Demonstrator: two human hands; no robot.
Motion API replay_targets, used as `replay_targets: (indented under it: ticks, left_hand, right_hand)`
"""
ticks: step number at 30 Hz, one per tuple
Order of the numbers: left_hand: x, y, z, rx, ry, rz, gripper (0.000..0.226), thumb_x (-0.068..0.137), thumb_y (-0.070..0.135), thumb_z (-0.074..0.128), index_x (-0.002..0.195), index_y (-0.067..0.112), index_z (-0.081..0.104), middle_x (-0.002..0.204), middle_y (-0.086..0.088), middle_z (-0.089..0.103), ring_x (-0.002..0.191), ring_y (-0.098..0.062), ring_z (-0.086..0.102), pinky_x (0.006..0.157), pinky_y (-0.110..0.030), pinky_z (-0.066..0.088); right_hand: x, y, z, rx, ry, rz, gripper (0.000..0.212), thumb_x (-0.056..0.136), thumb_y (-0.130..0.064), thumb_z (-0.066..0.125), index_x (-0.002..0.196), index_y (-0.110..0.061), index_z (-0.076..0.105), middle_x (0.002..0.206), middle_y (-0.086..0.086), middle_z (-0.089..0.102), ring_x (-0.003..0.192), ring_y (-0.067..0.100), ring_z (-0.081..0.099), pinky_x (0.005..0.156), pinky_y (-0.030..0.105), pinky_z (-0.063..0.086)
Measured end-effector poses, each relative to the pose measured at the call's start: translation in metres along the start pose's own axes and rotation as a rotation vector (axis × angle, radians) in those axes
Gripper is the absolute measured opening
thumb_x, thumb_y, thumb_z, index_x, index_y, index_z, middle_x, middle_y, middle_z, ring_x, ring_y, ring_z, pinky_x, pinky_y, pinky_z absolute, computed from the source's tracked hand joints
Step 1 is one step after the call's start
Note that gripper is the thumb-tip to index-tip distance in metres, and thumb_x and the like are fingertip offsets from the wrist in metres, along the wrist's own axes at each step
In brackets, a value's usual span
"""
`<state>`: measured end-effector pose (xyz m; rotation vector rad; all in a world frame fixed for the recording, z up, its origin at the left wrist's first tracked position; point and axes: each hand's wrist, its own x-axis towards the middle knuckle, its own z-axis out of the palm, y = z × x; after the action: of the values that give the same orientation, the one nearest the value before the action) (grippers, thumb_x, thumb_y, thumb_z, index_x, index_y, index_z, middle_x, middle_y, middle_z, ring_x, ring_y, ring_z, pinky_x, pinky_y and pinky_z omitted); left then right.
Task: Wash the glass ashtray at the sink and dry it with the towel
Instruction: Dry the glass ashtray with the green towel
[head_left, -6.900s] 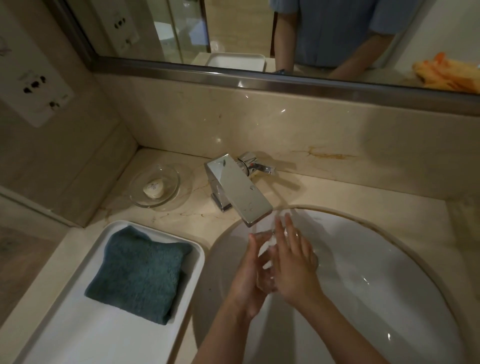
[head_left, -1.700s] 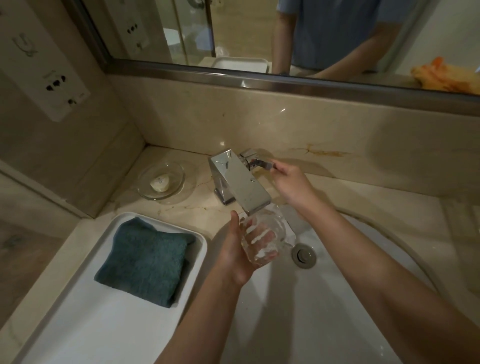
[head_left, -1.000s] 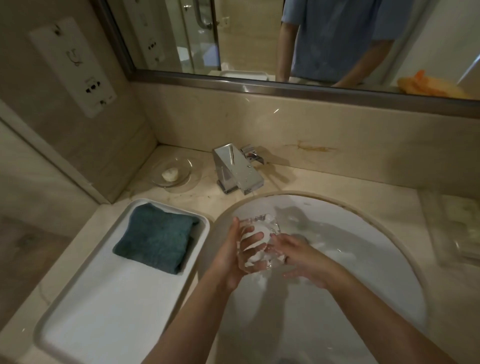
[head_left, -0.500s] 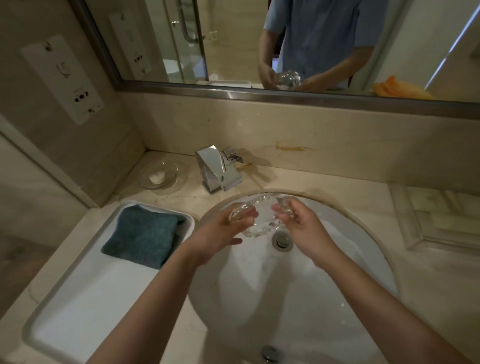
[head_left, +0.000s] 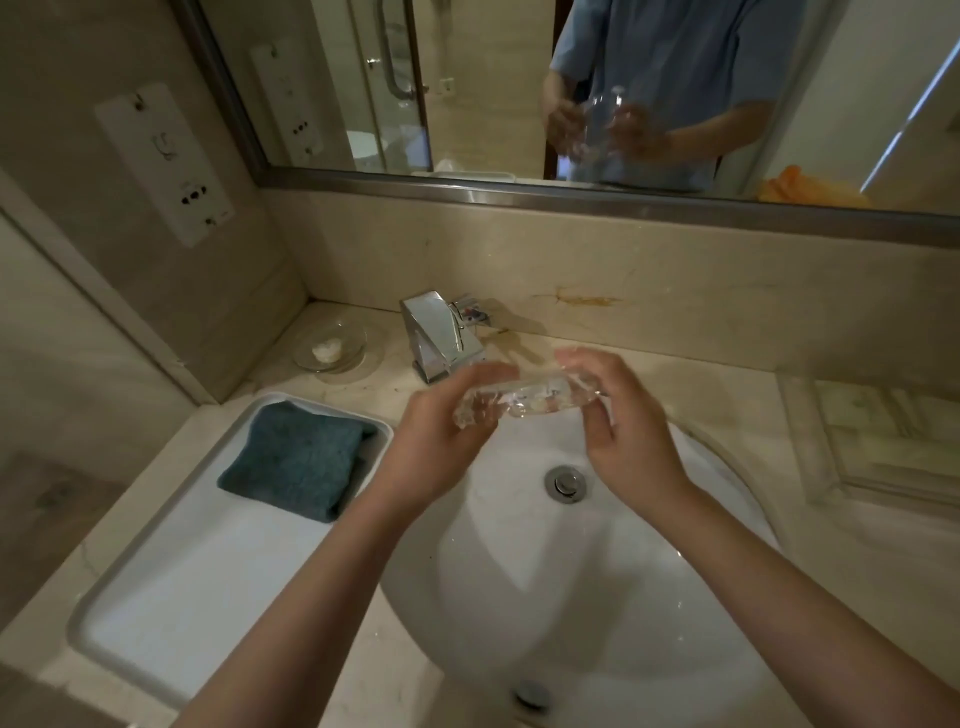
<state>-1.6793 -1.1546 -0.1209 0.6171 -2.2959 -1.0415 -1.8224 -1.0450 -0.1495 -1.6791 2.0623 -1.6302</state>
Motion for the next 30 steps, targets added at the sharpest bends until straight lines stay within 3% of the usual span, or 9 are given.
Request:
replay_targets:
  ticks: [3,8,12,15,19,21,24,27,30]
  left_hand:
    - [-0.019,-0.012,0.012,0.133,-0.086,-0.056,0.036,0.086,0.001,0.053,0.118,0.017,0.058,0.105,0.006,0.063,0.096,-0.013,0.062,0.076,-0.008,0.043]
    - [-0.035,0.002,0.004,0.094,-0.031,0.053,0.039,0.084,-0.001,0.056,0.120,0.014,0.056,0.105,0.015,0.056,0.089,0.003,0.054,0.075,0.003,0.037]
    - [-0.050,-0.008,0.008,-0.159,-0.107,-0.329,0.017,0.091,0.008,0.051,0.104,0.018,0.058,0.098,0.009,0.066,0.078,0.004,0.062,0.070,-0.012,0.047]
    - [-0.068,-0.014,0.014,-0.615,-0.145,-0.704,0.013,0.088,0.008,0.055,0.101,0.006,0.058,0.091,-0.004,0.072,0.076,-0.019,0.069,0.069,-0.029,0.058]
    - [-0.088,-0.022,0.021,-0.855,-0.207,-0.854,0.028,0.081,0.010,0.065,0.107,0.003,0.057,0.094,-0.010,0.072,0.085,-0.035,0.063,0.065,-0.032,0.056]
    - [-0.090,-0.023,0.020,-0.848,-0.280,-0.827,0.037,0.077,0.019,0.068,0.108,0.002,0.057,0.099,-0.011,0.071,0.088,-0.033,0.063,0.067,-0.031,0.055]
    - [-0.092,-0.030,0.001,-0.807,-0.357,-0.798,0.030,0.084,0.031,0.064,0.107,0.013,0.060,0.099,-0.004,0.072,0.086,-0.024,0.065,0.073,-0.034,0.057]
    - [-0.090,-0.044,-0.031,-0.665,-0.313,-0.785,0.025,0.090,0.033,0.051,0.111,0.022,0.058,0.096,-0.001,0.072,0.080,-0.015,0.068,0.075,-0.033,0.056]
    - [-0.083,-0.076,-0.063,-0.301,-0.060,-0.732,0.024,0.090,0.028,0.053,0.110,0.016,0.059,0.093,0.001,0.069,0.080,-0.011,0.064,0.075,-0.029,0.052]
  right_hand:
    - [-0.021,0.012,0.011,-0.006,-0.139,0.138,0.026,0.091,-0.009,0.041,0.111,-0.011,0.058,0.106,0.001,0.059,0.102,0.023,0.059,0.083,0.001,0.035]
    - [-0.021,-0.004,0.001,-0.024,-0.072,-0.048,0.038,0.083,-0.006,0.031,0.114,-0.018,0.049,0.111,-0.006,0.056,0.106,0.005,0.048,0.093,-0.002,0.029]
    - [-0.026,-0.006,0.007,0.134,-0.323,0.303,0.029,0.093,-0.011,0.048,0.105,-0.037,0.054,0.106,-0.006,0.063,0.091,-0.008,0.058,0.080,0.002,0.039]
    - [-0.040,-0.011,0.011,0.378,-0.317,0.643,0.027,0.088,-0.027,0.059,0.104,-0.048,0.052,0.106,-0.001,0.067,0.087,-0.001,0.066,0.075,0.013,0.048]
    - [-0.065,-0.016,0.036,0.875,-0.285,1.080,0.033,0.077,-0.047,0.057,0.109,-0.039,0.059,0.118,-0.008,0.066,0.105,0.012,0.064,0.092,0.041,0.050]
    - [-0.073,-0.021,0.050,1.107,-0.249,1.226,0.038,0.078,-0.045,0.061,0.112,-0.028,0.064,0.112,-0.003,0.070,0.096,0.017,0.068,0.076,0.037,0.057]
    - [-0.072,-0.027,0.072,1.415,-0.124,1.229,0.077,0.036,-0.039,0.092,0.106,-0.016,0.068,0.107,0.006,0.072,0.079,0.027,0.072,0.059,0.039,0.057]
    - [-0.067,-0.035,0.091,1.498,0.021,1.230,0.094,0.020,-0.034,0.095,0.108,-0.017,0.067,0.110,0.007,0.071,0.086,0.036,0.071,0.064,0.050,0.057]
    - [-0.066,-0.036,0.110,1.498,0.116,1.258,0.105,0.015,-0.036,0.095,0.115,-0.022,0.064,0.114,0.005,0.070,0.097,0.035,0.068,0.076,0.059,0.053]
